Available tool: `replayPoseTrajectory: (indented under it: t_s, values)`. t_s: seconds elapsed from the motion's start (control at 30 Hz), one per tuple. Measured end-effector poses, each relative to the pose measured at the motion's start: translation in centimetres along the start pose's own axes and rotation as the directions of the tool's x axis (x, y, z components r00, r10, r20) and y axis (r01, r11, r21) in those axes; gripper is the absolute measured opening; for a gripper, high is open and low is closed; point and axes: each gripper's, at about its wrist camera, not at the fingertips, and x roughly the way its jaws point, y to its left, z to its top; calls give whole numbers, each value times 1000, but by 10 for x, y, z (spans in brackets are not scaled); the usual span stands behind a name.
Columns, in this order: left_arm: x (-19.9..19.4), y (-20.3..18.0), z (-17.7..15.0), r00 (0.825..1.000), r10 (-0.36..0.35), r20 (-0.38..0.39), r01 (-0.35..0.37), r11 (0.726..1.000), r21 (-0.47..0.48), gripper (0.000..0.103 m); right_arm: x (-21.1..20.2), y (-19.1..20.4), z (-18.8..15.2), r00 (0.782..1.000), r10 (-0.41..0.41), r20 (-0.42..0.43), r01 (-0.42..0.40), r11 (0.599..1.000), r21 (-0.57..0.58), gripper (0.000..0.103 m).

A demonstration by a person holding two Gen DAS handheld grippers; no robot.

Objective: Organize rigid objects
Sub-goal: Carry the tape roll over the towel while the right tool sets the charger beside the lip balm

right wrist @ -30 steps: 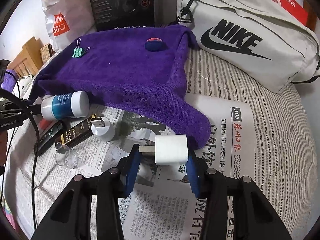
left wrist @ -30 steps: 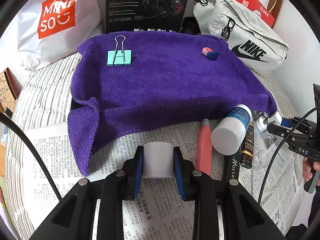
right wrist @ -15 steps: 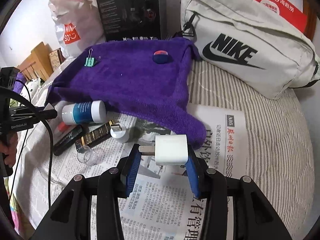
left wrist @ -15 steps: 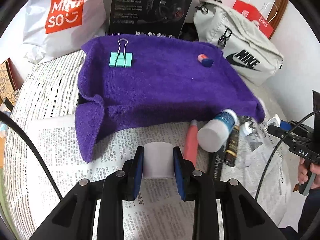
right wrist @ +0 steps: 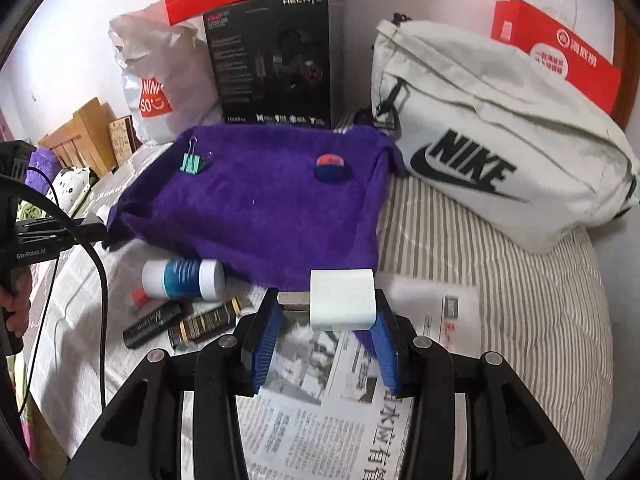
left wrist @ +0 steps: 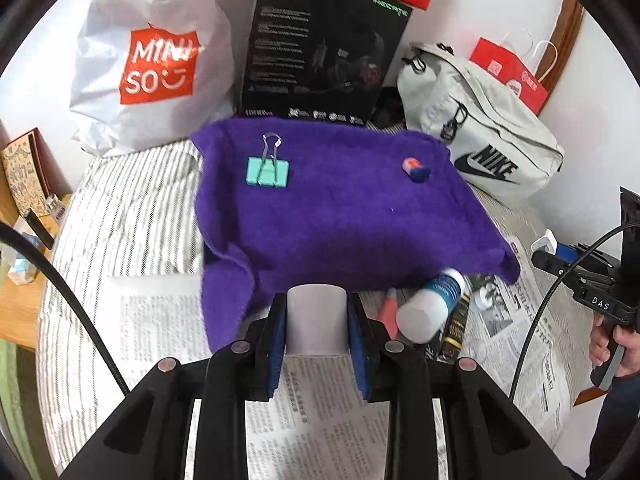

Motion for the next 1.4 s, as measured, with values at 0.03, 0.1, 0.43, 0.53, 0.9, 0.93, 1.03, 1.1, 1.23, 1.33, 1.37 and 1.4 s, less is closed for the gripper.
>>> replayPoseTrajectory:
  t_s: [0.03, 0.1, 0.43, 0.53, 0.9, 0.93, 1.03, 1.1, 1.23, 1.33, 1.37, 1.4]
  values:
    - [-2, 2, 3, 1000, 2, 6, -2, 1000, -4, 27, 0, 1, 4, 1000, 1, 6, -1, 1000, -4, 44]
    - [-4, 5, 8, 1000, 5, 16, -5, 1000, -12, 27, 1, 2, 10, 1000, 2, 14, -2, 1000, -15, 44]
    - [3, 12, 31, 999, 21, 27, -20, 1000, -23, 27, 27, 0, 44, 1000, -9, 30, 11, 998, -64, 44]
    - [8, 12, 36, 1000, 18, 23, -18, 1000, -16, 27, 40, -3, 53, 1000, -5, 23, 7, 998, -69, 44]
    - [31, 26, 51, 1000, 18, -9, -18, 1000, -16, 27, 104, -6, 81, 999, 14, -34, -16, 997, -70, 44]
    - [33, 28, 51, 1000, 18, -12, -18, 1000, -21, 27, 109, -6, 81, 999, 17, -39, -20, 997, -73, 44]
    - [38, 32, 52, 1000, 16, -23, -16, 1000, -24, 27, 127, -6, 84, 997, 31, -65, -35, 997, -65, 44]
    - [41, 34, 53, 999, 16, -27, -16, 1000, -23, 27, 136, -6, 85, 996, 31, -81, -37, 997, -65, 44]
    - [45, 37, 55, 999, 10, -32, -11, 1000, -22, 27, 150, -4, 85, 994, 19, -107, -28, 996, -82, 44]
    - [48, 38, 57, 999, 4, -37, -5, 1000, -18, 27, 154, -2, 86, 994, 11, -107, -21, 995, -93, 44]
    - [49, 38, 58, 999, 3, -40, -3, 1000, -15, 27, 155, -1, 86, 994, 8, -109, -18, 995, -96, 44]
    - [51, 38, 58, 999, 2, -42, -3, 1000, -14, 27, 156, -1, 86, 994, 4, -112, -15, 995, -98, 44]
